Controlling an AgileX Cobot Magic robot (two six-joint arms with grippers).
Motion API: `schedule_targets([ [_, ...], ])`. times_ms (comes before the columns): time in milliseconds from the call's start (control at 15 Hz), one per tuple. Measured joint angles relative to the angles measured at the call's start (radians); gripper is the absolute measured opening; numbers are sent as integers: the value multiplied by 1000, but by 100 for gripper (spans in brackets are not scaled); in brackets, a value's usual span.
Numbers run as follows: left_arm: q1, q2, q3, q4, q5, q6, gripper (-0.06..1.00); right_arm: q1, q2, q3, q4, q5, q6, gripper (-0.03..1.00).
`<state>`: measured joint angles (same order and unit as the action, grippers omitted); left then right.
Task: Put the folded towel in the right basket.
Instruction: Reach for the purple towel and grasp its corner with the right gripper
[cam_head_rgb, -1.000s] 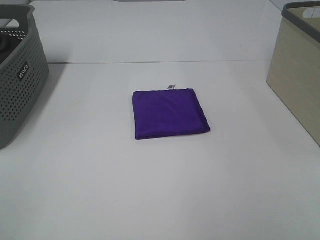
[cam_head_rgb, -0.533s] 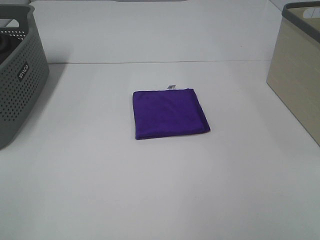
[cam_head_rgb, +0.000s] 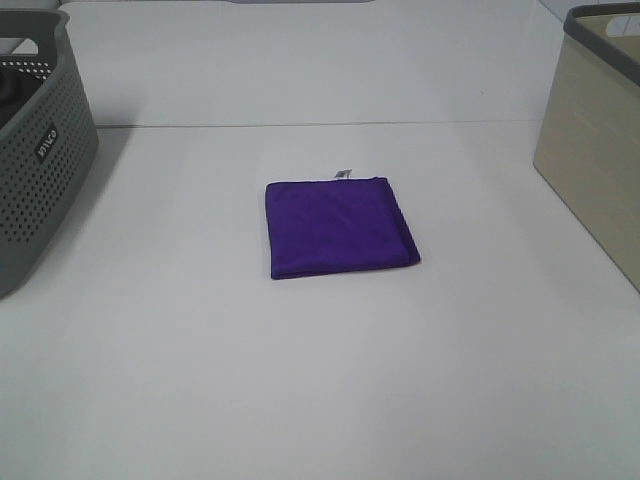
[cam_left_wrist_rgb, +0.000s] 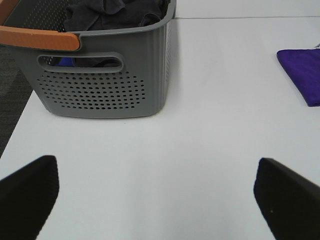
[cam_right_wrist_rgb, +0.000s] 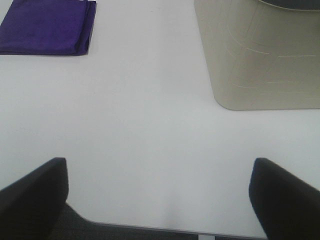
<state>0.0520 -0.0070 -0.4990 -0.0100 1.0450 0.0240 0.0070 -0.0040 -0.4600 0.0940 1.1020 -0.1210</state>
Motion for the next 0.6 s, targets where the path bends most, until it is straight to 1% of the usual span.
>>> schedule_targets([
  [600,0,0,0,0,0,0,99,0,0,0,0,0,0,94],
])
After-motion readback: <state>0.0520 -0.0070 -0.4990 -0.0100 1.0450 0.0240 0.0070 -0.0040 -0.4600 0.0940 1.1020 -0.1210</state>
